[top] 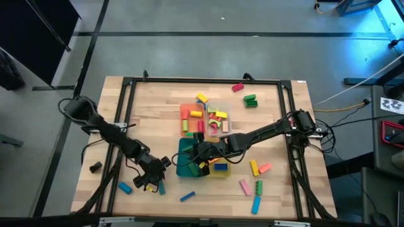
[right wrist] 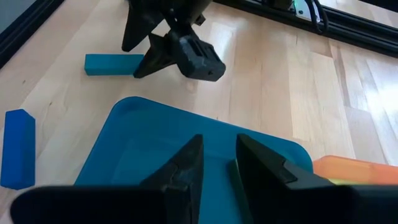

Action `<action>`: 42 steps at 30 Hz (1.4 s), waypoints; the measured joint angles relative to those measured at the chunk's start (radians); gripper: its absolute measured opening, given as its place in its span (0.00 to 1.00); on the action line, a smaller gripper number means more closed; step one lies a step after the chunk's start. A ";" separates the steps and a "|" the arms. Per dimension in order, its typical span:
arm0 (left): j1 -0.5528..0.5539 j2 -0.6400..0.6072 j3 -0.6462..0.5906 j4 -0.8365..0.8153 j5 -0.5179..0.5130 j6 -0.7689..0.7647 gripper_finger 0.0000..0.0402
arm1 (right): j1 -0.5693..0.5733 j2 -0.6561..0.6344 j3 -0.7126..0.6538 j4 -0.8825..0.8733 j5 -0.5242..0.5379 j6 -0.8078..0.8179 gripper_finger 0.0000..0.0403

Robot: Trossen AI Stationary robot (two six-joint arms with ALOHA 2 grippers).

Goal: Sort blocks by size
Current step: Put the left blue rectangular block into the blue bin

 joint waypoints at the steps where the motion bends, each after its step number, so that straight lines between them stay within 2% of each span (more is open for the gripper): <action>1: 0.000 0.008 0.000 0.000 0.000 0.000 0.49 | 0.000 0.000 0.000 0.000 0.000 0.000 0.24; 9: 0.002 0.042 0.001 0.006 -0.004 0.016 0.46 | 0.000 0.000 0.000 0.004 -0.008 0.000 0.24; 18: 0.004 0.031 0.001 0.001 -0.011 0.009 0.20 | 0.002 0.000 0.000 0.004 -0.008 0.000 0.24; 26: 0.002 -0.046 0.004 -0.009 -0.006 -0.091 0.21 | 0.015 0.002 0.032 0.008 -0.007 0.000 0.24; 33: 0.004 -0.186 0.004 0.002 -0.014 -0.166 0.21 | 0.099 0.002 0.107 0.011 -0.045 0.037 0.24; 37: 0.005 -0.278 0.005 0.008 -0.091 -0.180 0.22 | 0.163 0.001 0.111 0.003 -0.052 0.087 0.24; 42: 0.020 -0.332 0.005 0.061 -0.312 -0.115 0.23 | 0.238 0.001 0.111 -0.008 -0.057 0.108 0.24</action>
